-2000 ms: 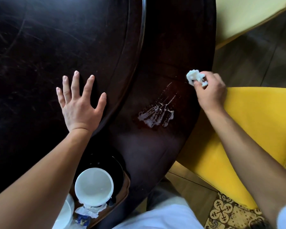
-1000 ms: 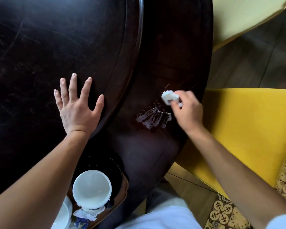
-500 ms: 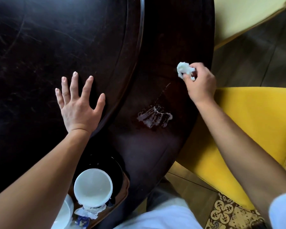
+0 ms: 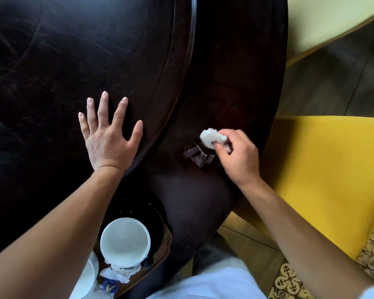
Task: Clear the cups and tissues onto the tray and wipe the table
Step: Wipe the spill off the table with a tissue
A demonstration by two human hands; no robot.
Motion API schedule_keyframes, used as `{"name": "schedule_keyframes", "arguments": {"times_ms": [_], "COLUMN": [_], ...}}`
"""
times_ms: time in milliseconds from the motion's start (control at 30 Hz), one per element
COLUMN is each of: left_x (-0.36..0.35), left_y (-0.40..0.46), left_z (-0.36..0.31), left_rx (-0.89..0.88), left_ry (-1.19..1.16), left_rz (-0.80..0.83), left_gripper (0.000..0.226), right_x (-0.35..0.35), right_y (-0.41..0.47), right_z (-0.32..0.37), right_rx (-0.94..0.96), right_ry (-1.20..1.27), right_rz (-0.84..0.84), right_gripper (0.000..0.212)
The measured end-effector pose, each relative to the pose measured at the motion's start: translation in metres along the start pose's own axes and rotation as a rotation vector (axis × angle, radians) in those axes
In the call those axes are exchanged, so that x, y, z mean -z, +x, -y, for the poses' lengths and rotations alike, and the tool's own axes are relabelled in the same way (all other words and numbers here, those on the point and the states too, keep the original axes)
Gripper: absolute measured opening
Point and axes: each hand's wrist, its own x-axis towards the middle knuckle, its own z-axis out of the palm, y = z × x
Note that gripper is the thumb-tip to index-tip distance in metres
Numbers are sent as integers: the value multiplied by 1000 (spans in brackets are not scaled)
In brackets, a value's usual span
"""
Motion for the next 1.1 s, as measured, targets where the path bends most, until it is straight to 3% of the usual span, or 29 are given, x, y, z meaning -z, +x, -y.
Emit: {"name": "schedule_keyframes", "arguments": {"times_ms": [133,400,633,900,1100], "left_x": [0,-1,-1,0,0], "left_y": [0,0,1,0,1], "left_z": [0,1,0,-1,0], "left_rx": [-1,0,2,4,4], "left_ry": [-4,-1,4,1,2], "left_rz": [2,0,7,9,10], "left_gripper": [66,65,66,65,65], "right_x": [15,-17,-2,-21,-25], "right_y": [16,-38,-21,-46,0], "right_z": [-16,10,2,13,24], "right_rx": [-94,-14,-78,3,-14], "right_ry": [-78,-35,-18,-67,-36], "right_rz": [-73,131,-22,137,45], "right_gripper": [23,25,22,21,25]}}
